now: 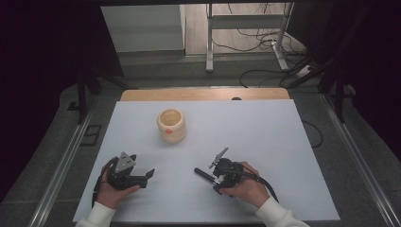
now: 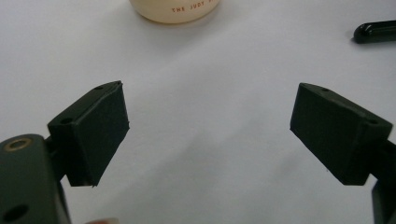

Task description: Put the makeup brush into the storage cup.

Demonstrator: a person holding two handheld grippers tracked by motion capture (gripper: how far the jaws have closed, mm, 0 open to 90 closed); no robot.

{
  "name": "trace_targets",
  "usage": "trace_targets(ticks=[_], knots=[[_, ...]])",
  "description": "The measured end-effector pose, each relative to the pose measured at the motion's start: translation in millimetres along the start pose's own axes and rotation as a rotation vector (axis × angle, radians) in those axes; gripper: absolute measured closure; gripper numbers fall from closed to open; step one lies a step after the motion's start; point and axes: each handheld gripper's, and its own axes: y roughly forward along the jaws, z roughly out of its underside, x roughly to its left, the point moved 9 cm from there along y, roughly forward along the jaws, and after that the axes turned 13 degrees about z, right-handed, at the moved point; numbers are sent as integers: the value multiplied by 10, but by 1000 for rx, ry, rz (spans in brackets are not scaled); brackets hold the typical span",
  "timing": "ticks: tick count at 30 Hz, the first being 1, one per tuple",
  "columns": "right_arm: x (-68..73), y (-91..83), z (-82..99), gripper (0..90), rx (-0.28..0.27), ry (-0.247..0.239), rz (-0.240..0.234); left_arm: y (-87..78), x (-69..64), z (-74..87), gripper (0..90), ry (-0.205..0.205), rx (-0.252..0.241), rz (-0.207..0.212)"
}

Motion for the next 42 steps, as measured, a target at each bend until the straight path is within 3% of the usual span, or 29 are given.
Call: trace_targets(ticks=[4,5,9,17,20,22,30,42], knots=[[20,-14,0,476,11,-6,2,0,-3,-1,120,-1,-2,0],[21,-24,-1,568,20,-4,4,1,-3,1,119,0,0,0],[30,-34,-7,710,46,-6,7,2,-8,-2,119,0,-2,1],[39,-35,-24,718,82,-6,21,-4,-7,-1,120,3,-1,1],[22,-33,-21,720,73,-26,7,-2,-5,-1,120,3,-1,1],[23,-46,-21,720,72,-12,-7,1,-6,-2,120,2,-2,1],[-109,-221,-64,721,-6,11,-27,4,-12,-5,120,5,-1,0],[-276,-420,-38,720,-62,53,-17,-1,-18,-13,120,8,-4,0]])
